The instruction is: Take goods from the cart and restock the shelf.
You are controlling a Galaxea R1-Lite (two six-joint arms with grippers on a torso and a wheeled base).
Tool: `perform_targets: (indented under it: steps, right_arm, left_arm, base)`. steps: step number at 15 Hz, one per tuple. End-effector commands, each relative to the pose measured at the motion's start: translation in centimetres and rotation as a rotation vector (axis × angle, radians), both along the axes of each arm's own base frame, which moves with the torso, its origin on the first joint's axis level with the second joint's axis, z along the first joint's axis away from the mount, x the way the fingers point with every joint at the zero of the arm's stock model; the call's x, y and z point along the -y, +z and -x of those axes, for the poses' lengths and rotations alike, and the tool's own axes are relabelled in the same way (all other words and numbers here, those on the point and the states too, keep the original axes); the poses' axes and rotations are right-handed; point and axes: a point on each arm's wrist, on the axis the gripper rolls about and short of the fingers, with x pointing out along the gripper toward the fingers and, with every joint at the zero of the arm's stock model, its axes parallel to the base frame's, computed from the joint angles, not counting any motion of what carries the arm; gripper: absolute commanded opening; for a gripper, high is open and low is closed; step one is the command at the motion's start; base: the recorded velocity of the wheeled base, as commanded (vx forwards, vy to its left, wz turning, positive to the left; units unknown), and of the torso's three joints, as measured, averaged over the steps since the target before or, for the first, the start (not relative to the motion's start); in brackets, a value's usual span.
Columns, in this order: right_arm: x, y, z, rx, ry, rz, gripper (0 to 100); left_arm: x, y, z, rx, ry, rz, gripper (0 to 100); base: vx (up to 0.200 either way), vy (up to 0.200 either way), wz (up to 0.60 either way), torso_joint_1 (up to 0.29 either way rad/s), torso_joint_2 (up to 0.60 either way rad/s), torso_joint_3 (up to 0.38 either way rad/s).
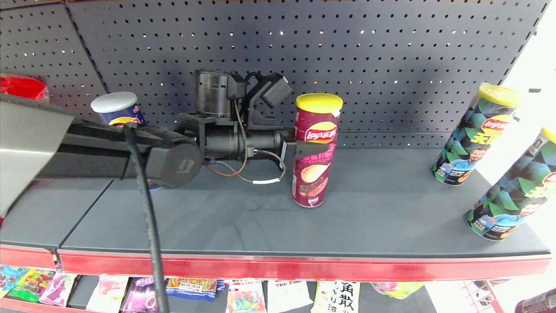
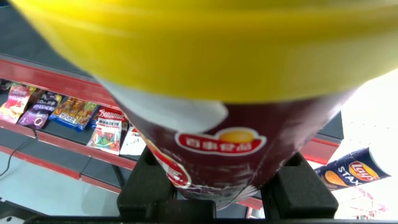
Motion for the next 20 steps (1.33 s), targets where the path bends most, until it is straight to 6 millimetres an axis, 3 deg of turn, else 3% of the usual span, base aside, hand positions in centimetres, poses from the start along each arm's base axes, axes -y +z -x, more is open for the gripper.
perform_targets:
  steps: [1, 3, 6, 17, 20]
  right_arm:
    - [0.0, 0.0, 0.0, -0.001, 0.002, 0.001, 0]
    - [0.0, 0.0, -0.1, -0.003, 0.005, 0.001, 0]
    - [0.0, 0.1, -0.1, -0.001, 0.005, 0.001, 0]
    - [0.0, 0.3, -0.3, -0.004, 0.007, 0.001, 0]
    - [0.0, 0.5, -0.3, -0.003, 0.007, 0.001, 0]
  left_arm:
    - [-2.4, 1.6, 3.7, 0.002, -0.028, 0.005, 0]
    - [-3.4, 1.3, 5.3, -0.014, -0.036, -0.008, 0]
    - [-3.9, 0.1, 6.0, 0.036, -0.052, 0.013, 0]
    - [-3.4, -1.6, 6.4, 0.019, -0.070, -0.001, 0]
    - [-2.5, -2.2, 6.1, 0.053, -0.085, 0.019, 0]
  base:
    - [0.000, 0.000, 0.00, 0.000, 0.00, 0.000]
    - [0.000, 0.000, 0.00, 0.000, 0.00, 0.000]
    - [0.000, 0.000, 0.00, 0.000, 0.00, 0.000]
    - [0.000, 0.000, 0.00, 0.000, 0.00, 0.000]
    - [0.000, 0.000, 0.00, 0.000, 0.00, 0.000]
